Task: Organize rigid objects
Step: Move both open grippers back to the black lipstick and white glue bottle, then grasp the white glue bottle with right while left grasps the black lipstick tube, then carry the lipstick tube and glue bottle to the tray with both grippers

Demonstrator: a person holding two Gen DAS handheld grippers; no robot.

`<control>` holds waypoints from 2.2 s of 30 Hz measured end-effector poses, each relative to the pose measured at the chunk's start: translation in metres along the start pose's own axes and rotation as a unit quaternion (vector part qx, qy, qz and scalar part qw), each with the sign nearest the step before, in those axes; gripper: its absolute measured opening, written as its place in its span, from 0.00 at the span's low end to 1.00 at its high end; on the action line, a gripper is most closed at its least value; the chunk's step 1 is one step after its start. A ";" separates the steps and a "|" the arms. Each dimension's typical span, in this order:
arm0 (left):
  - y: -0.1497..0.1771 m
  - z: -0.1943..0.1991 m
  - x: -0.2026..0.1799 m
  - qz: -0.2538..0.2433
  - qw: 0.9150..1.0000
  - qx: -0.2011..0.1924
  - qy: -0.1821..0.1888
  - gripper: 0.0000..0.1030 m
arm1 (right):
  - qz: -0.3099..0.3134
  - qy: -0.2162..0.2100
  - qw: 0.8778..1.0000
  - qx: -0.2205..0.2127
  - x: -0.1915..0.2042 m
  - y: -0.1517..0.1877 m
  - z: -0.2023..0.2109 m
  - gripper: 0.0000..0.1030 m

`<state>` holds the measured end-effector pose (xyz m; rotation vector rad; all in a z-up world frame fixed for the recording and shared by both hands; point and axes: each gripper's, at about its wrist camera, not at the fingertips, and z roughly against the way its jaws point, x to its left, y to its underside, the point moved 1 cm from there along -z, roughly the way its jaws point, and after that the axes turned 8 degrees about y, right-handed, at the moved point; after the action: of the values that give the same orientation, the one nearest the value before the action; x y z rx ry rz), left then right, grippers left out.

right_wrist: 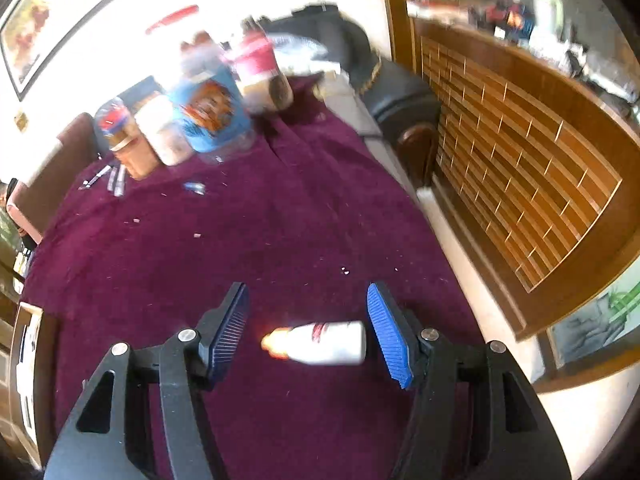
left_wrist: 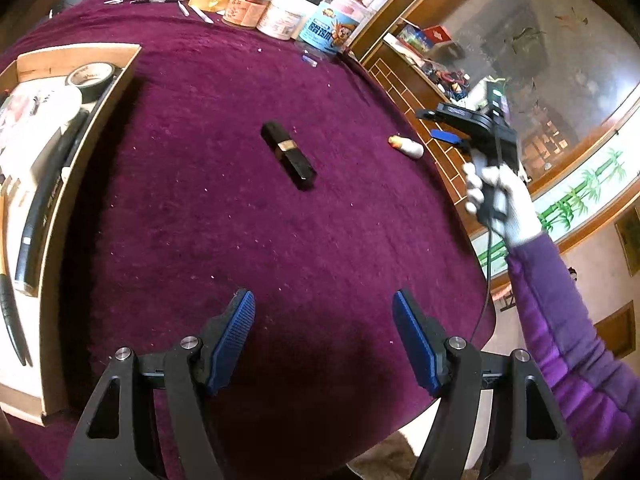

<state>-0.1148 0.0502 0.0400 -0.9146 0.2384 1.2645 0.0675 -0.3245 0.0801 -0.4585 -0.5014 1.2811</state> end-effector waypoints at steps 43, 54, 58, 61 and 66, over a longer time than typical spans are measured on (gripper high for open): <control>-0.076 -0.065 0.001 -0.020 0.988 -0.021 -0.154 0.63 | 0.038 -0.071 0.997 -0.008 0.102 0.093 -0.014 0.24; -0.092 -0.115 -0.015 -0.108 0.965 -0.021 -0.238 0.13 | 0.035 -0.087 0.996 -0.004 0.099 0.095 -0.013 0.24; -0.089 -0.115 -0.018 -0.113 0.962 -0.023 -0.248 0.13 | 0.035 -0.086 0.996 -0.004 0.099 0.095 -0.013 0.24; -0.090 -0.118 -0.020 -0.119 0.960 -0.022 -0.254 0.13 | 0.035 -0.087 0.996 -0.004 0.099 0.095 -0.013 0.24; -0.090 -0.116 -0.021 -0.125 0.959 -0.023 -0.255 0.13 | 0.031 -0.091 0.995 -0.003 0.098 0.095 -0.013 0.24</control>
<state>-0.0054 -0.0471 0.0202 -0.6055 -0.3068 1.2277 0.0217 -0.2083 0.0235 -0.3659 -0.6487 1.3896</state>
